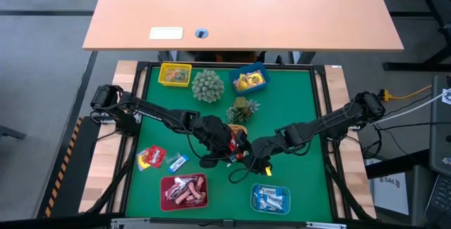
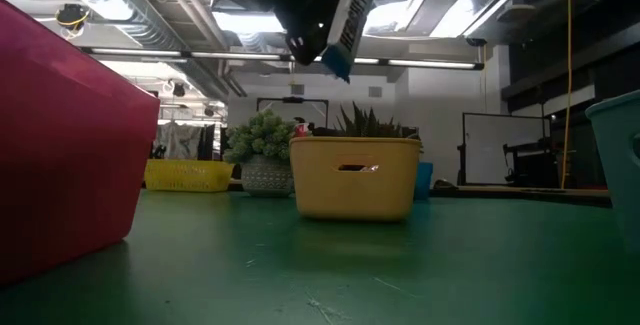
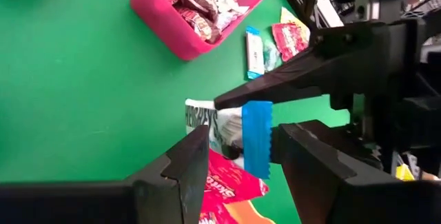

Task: Sort candy
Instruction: Put the blue chocolate bar into the light blue bin

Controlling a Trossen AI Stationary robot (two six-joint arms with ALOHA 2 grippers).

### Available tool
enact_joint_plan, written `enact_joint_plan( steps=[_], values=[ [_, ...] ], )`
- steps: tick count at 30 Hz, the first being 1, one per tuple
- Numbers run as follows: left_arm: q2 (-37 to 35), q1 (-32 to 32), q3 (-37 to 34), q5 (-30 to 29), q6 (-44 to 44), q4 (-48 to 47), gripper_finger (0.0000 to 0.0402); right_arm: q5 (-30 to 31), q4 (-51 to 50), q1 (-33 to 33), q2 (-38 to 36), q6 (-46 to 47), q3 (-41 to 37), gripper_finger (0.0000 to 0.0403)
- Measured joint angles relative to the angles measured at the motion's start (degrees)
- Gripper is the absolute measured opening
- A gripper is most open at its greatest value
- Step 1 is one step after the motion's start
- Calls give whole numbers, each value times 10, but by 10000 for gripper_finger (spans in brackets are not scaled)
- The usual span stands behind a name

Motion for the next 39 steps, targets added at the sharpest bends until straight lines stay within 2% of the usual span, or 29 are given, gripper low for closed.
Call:
enact_joint_plan(
  steps=[15,30,35,39],
  values=[
    [0,-3,0,-2,-1,24,91,-2,24,0,24,-46,0,169],
    [0,-4,0,-6,-1,27,91,-7,22,0,24,-44,0,40],
    [0,-10,0,-31,-4,26,96,-7,20,0,24,-43,-1,30],
    [0,-15,0,-59,-21,24,119,-3,17,0,24,-43,-1,35]
  ],
)
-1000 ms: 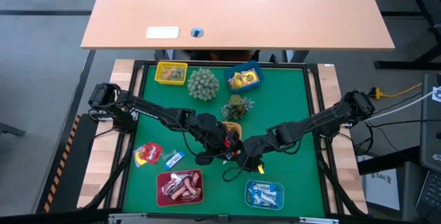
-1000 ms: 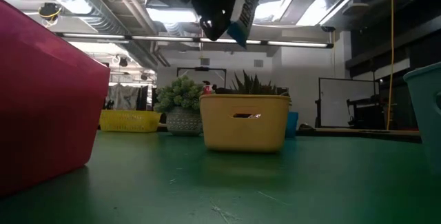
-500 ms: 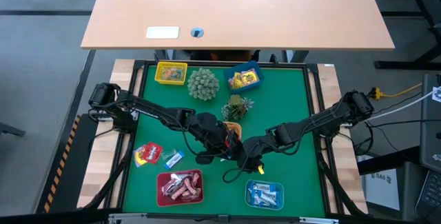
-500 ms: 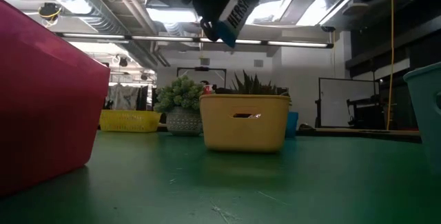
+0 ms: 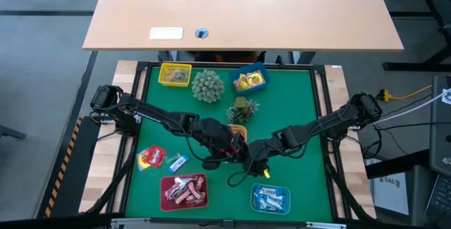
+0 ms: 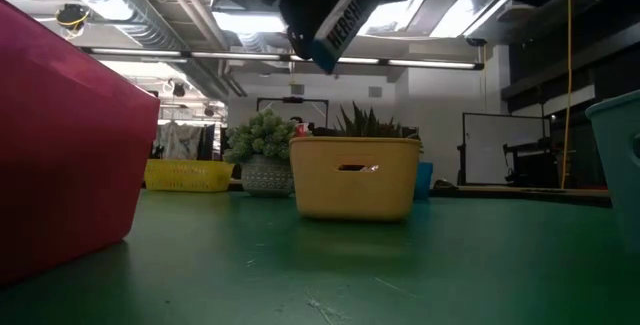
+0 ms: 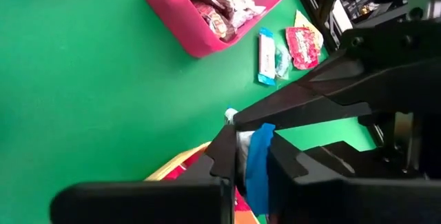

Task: Sort candy
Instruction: Put the blue chocolate bar into the light blue bin

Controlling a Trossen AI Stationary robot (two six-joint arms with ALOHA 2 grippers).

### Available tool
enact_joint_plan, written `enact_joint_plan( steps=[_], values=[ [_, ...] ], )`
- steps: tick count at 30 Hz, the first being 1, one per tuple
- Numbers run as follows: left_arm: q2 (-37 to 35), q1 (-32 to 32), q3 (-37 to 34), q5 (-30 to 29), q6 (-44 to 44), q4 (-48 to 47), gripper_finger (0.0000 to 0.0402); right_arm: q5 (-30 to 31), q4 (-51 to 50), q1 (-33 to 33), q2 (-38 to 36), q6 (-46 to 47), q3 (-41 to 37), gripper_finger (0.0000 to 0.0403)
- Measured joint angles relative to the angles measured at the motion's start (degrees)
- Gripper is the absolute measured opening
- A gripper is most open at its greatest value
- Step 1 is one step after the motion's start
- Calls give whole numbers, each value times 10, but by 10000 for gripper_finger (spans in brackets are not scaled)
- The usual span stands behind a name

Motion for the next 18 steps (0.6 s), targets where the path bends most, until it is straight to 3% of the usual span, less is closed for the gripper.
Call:
enact_joint_plan(
  steps=[5,11,18],
  values=[
    [0,-6,0,-66,-43,-1,146,6,-16,-1,0,2,0,31],
    [0,-5,0,-27,-48,0,148,-7,-78,10,-20,76,0,32],
    [0,-15,0,-24,-33,-5,148,-58,-141,47,-41,184,0,31]
  ],
)
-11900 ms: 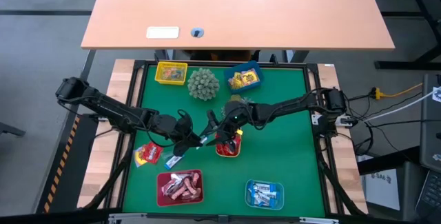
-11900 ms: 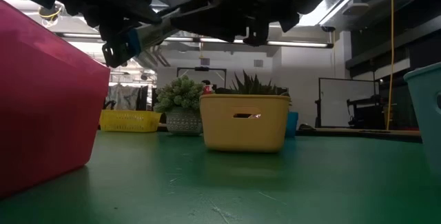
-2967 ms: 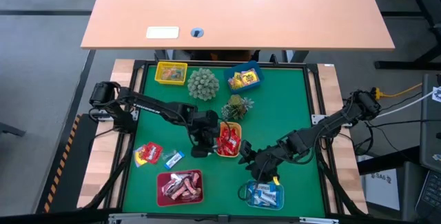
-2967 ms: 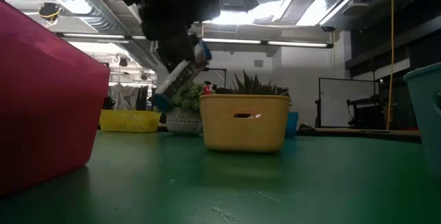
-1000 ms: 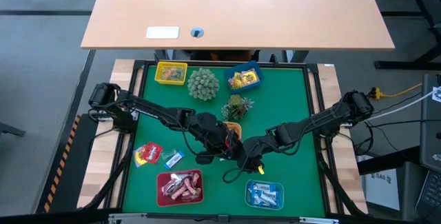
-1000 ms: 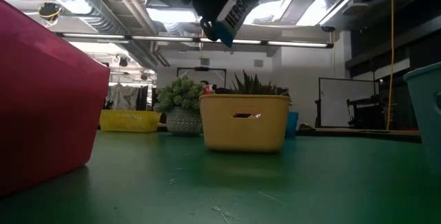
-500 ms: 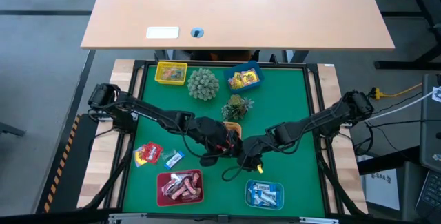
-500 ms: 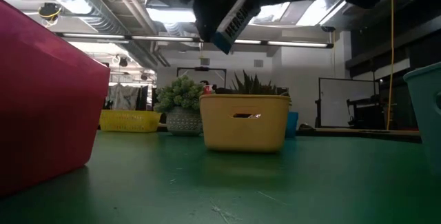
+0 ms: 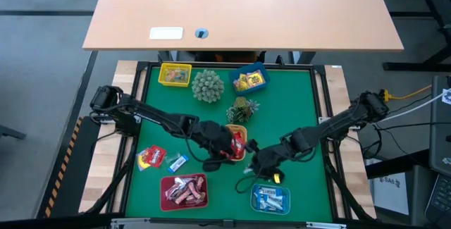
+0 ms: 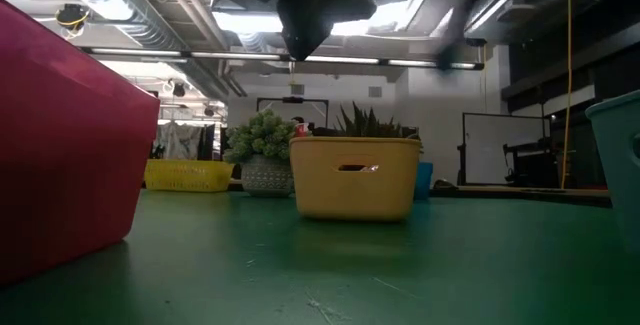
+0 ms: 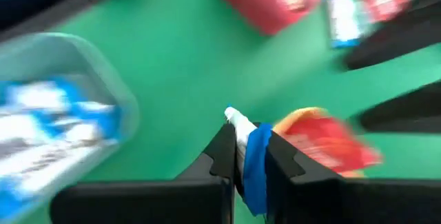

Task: Sort candy
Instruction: Put the blue chocolate bar into the light blue bin

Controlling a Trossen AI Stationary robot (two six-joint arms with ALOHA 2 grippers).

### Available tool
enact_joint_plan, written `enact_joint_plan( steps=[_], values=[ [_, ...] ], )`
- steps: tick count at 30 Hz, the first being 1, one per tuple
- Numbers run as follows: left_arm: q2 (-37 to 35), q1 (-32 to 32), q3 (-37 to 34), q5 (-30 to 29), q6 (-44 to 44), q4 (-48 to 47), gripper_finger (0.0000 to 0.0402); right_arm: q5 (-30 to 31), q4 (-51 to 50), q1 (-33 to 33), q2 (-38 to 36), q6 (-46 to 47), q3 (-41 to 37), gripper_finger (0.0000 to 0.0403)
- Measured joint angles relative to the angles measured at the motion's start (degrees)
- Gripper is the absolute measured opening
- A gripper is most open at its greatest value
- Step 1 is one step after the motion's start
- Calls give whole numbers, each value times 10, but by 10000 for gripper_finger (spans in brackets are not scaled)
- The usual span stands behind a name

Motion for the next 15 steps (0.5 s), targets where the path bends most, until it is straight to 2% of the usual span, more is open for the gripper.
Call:
enact_joint_plan(
  steps=[3,9,11,15],
  values=[
    [0,-5,0,0,7,0,148,-51,-30,24,-6,78,0,33],
    [0,-16,0,0,8,-1,148,-192,-59,67,-7,226,0,34],
    [0,-19,0,0,9,-2,148,-196,-59,80,-6,239,0,34],
    [0,-21,0,2,9,-2,148,-157,-62,99,-5,243,0,34]
  ],
)
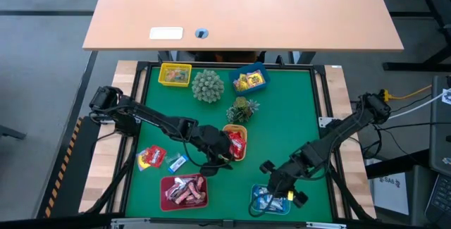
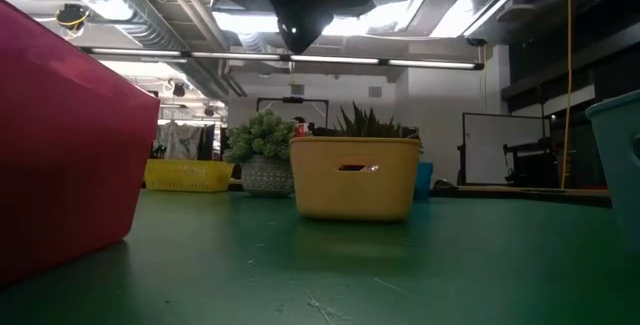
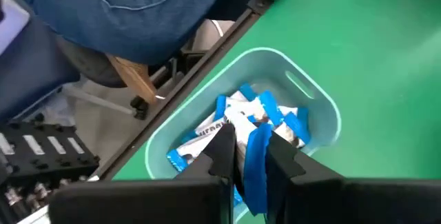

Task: Sort candy
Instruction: Put the blue chocolate bar into the light blue bin, then put the red candy into the light orange bin

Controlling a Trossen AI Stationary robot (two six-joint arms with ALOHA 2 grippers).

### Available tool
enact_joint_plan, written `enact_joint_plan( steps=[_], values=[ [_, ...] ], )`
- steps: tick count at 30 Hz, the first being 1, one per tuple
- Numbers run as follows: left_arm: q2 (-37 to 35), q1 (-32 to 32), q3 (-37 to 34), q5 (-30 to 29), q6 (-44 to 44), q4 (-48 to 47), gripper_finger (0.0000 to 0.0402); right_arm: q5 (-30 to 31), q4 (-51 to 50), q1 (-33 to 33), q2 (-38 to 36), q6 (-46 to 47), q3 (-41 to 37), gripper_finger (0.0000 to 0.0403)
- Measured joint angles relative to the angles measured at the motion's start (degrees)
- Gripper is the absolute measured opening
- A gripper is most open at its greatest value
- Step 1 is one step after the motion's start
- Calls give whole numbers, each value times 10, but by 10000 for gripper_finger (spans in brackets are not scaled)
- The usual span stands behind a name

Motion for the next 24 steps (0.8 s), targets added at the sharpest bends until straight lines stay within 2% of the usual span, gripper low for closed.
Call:
enact_joint_plan(
  steps=[8,18,21,24],
  values=[
    [0,0,0,-13,0,0,147,-3,0,4,0,73,0,47],
    [-15,12,0,-13,0,-5,147,-6,-1,4,0,90,0,165],
    [-43,22,0,-14,0,-41,147,-6,-4,4,0,90,0,184],
    [-84,30,0,-16,-4,-136,147,-6,-11,4,0,90,0,193]
  ],
)
